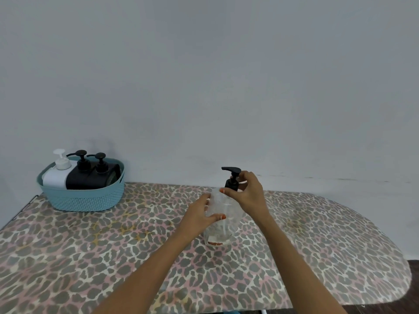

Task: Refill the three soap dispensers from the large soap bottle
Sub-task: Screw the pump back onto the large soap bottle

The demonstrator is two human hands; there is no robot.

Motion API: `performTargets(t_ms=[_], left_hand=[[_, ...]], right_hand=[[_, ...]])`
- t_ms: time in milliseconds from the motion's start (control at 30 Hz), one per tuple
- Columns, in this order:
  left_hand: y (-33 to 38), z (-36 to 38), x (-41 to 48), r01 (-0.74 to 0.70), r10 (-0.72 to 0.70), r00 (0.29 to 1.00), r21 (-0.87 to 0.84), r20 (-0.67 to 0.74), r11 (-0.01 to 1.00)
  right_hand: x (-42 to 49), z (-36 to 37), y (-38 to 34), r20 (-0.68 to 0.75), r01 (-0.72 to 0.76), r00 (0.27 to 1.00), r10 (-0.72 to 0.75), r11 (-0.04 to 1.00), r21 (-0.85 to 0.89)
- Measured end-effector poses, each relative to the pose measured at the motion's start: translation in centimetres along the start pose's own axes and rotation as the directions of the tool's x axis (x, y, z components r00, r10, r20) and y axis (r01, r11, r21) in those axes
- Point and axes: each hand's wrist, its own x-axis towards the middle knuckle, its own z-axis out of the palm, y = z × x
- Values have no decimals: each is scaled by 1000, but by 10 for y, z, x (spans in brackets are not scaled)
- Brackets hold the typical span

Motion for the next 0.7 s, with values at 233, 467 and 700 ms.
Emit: performTargets(t_ms=[233,467,700], left_hand=[[0,0,1,-8,8,1000,-19,0,1000],[-3,2,0,-26,25,1000,-23,-7,999],[-5,1,3,-13,13,1000,-15,-5,1000]], right_hand=[[-5,-6,-4,206,-47,978,32,997,68],[-2,-15,-1,138,-93,988,75,988,124],[-3,-1,0,82,-25,996,30,998,-55]])
